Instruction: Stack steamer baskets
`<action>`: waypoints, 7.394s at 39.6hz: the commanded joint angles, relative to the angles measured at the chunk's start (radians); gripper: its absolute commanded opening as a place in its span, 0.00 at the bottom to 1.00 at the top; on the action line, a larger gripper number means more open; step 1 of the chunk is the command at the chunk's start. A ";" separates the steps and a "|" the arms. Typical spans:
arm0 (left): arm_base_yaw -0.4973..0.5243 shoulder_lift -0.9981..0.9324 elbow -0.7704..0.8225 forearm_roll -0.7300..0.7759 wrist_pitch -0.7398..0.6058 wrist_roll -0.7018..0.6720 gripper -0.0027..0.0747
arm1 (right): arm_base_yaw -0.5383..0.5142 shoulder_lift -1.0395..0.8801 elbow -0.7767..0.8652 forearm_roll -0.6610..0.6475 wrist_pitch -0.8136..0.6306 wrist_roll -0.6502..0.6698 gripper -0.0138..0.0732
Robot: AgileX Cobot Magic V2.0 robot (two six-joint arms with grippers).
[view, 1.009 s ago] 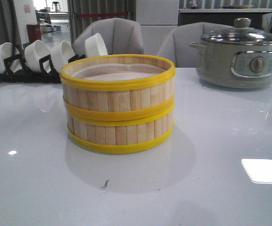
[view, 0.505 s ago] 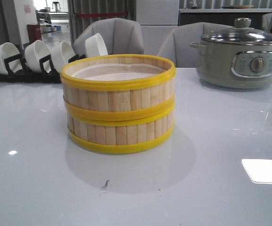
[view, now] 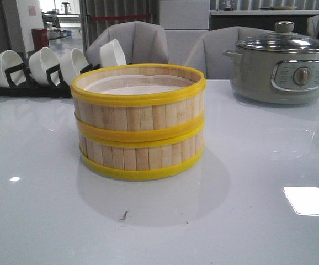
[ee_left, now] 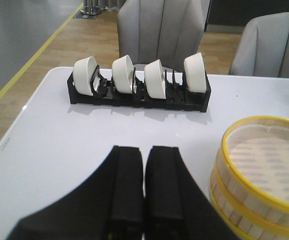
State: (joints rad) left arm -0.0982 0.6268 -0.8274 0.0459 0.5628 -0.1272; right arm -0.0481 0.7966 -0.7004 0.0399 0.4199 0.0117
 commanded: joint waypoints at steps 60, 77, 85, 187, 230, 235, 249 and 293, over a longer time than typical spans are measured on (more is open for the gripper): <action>0.001 -0.426 0.418 0.096 -0.202 -0.019 0.15 | 0.020 -0.004 -0.032 0.034 -0.066 -0.012 0.65; 0.001 -0.426 0.418 0.088 -0.189 -0.019 0.15 | 0.020 -0.004 -0.032 0.034 -0.070 -0.012 0.65; 0.001 -0.426 0.418 0.088 -0.142 -0.019 0.15 | 0.020 -0.002 -0.032 0.034 -0.082 -0.012 0.65; 0.001 -0.426 0.418 0.088 -0.144 -0.019 0.15 | -0.322 1.009 -0.680 0.014 0.192 -0.012 0.58; 0.001 -0.426 0.418 0.088 -0.144 -0.019 0.15 | -0.319 1.115 -0.736 0.029 0.171 -0.012 0.57; 0.001 -0.426 0.418 0.088 -0.144 -0.019 0.15 | -0.312 1.115 -0.736 0.029 0.161 -0.012 0.57; 0.001 -0.426 0.418 0.088 -0.144 -0.019 0.15 | -0.271 1.113 -0.736 0.034 0.187 -0.012 0.23; 0.001 -0.426 0.418 0.088 -0.144 -0.019 0.15 | 0.477 1.122 -1.434 0.039 0.618 -0.012 0.22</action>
State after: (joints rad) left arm -0.0975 0.1923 -0.3815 0.1333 0.4945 -0.1345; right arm 0.3814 1.9350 -2.0542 0.0670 1.0595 0.0117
